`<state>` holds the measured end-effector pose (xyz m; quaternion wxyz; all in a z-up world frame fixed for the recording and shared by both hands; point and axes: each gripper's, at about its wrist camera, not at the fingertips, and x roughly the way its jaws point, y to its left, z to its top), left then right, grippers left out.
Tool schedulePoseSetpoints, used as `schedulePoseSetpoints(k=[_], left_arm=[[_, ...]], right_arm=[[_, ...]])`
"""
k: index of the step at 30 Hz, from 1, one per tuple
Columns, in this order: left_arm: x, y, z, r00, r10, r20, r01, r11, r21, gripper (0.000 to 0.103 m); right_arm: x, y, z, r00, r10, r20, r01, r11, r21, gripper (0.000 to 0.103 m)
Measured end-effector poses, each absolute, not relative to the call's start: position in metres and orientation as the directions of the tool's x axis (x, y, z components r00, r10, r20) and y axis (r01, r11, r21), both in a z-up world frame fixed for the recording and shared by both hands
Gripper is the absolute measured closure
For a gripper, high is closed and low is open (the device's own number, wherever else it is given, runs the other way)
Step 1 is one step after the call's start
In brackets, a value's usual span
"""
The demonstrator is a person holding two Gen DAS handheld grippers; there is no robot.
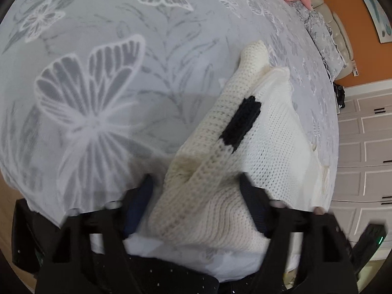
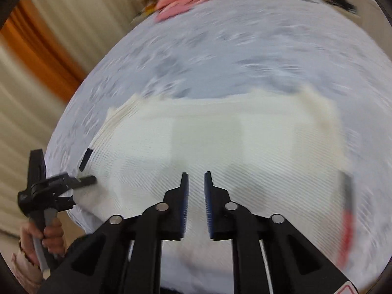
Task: Fold small clothes
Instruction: 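Fold the sweater over toward the collar with both grippers and release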
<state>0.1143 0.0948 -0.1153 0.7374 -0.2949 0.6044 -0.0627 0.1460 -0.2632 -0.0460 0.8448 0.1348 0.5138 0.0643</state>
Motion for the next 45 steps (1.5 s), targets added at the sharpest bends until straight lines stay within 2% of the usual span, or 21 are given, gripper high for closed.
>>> schedulePoseSetpoints(k=[1,3,5,7,14,18,20,24,26,27,30,31,32,34,37,42,45], left_arm=[[0.115,0.094,-0.116,0.254,-0.464,-0.848,-0.264,0.810,-0.523,0.063],[0.114,0.101,-0.118,0.257,-0.503,-0.825,-0.292,0.773,-0.563,0.075],[0.115,0.105,-0.117,0.262,-0.523,-0.811,-0.294,0.757,-0.583,0.081],[0.113,0.103,-0.108,0.276,-0.531,-0.801,-0.271,0.757,-0.595,0.086],[0.117,0.054,-0.033,0.364,-0.589,-0.722,-0.054,0.760,-0.648,0.089],[0.115,0.002,0.004,0.358,-0.642,-0.678,0.072,0.743,-0.665,0.089],[0.112,-0.033,0.014,0.327,-0.657,-0.680,0.134,0.744,-0.655,0.089],[0.095,-0.116,0.010,0.239,-0.653,-0.719,0.264,0.756,-0.599,0.088],[0.082,-0.150,-0.012,0.165,-0.634,-0.756,0.301,0.762,-0.573,0.088],[0.073,-0.171,-0.029,0.121,-0.604,-0.788,0.331,0.773,-0.541,0.087],[0.047,-0.202,-0.077,0.039,-0.486,-0.873,0.348,0.826,-0.444,0.074],[0.041,-0.202,-0.082,0.035,-0.472,-0.881,0.338,0.835,-0.434,0.068],[0.034,-0.197,-0.081,0.055,-0.484,-0.873,0.336,0.833,-0.440,0.064],[0.026,-0.186,-0.068,0.111,-0.493,-0.863,0.352,0.832,-0.429,0.046],[0.015,-0.164,-0.045,0.205,-0.426,-0.881,0.365,0.869,-0.335,0.025],[0.016,-0.132,-0.028,0.271,-0.365,-0.891,0.334,0.904,-0.269,0.024],[0.020,-0.125,-0.030,0.274,-0.340,-0.899,0.300,0.919,-0.256,0.024]], right_arm=[[0.154,-0.258,-0.052,0.451,0.253,-0.856,0.021,0.956,0.294,0.092],[0.180,-0.245,-0.074,0.402,0.251,-0.881,0.013,0.960,0.280,0.092],[0.198,-0.244,-0.102,0.325,0.210,-0.922,0.019,0.973,0.229,0.096],[0.200,-0.247,-0.112,0.336,0.208,-0.919,0.006,0.975,0.223,0.097],[0.208,-0.239,-0.116,0.333,0.210,-0.919,-0.003,0.975,0.222,0.098],[0.201,-0.262,-0.108,0.344,0.322,-0.882,0.036,0.934,0.356,0.096],[0.187,-0.284,-0.094,0.395,0.371,-0.840,0.086,0.896,0.436,0.088],[0.127,-0.348,-0.064,0.505,0.334,-0.796,0.170,0.866,0.470,0.083],[0.098,-0.377,-0.060,0.518,0.303,-0.800,0.215,0.859,0.465,0.071],[0.082,-0.392,-0.060,0.513,0.284,-0.810,0.243,0.857,0.454,0.069],[0.056,-0.416,-0.063,0.496,0.290,-0.819,0.278,0.840,0.466,0.061],[0.052,-0.419,-0.063,0.492,0.302,-0.817,0.279,0.834,0.476,0.053],[0.048,-0.420,-0.062,0.491,0.315,-0.812,0.273,0.830,0.487,0.045],[0.044,-0.415,-0.059,0.501,0.353,-0.790,0.240,0.820,0.519,0.034],[0.058,-0.397,-0.060,0.494,0.418,-0.762,0.195,0.801,0.566,0.032],[0.093,-0.359,-0.075,0.423,0.440,-0.792,0.180,0.816,0.550,0.031],[0.101,-0.344,-0.083,0.396,0.404,-0.825,0.196,0.840,0.505,0.027]])
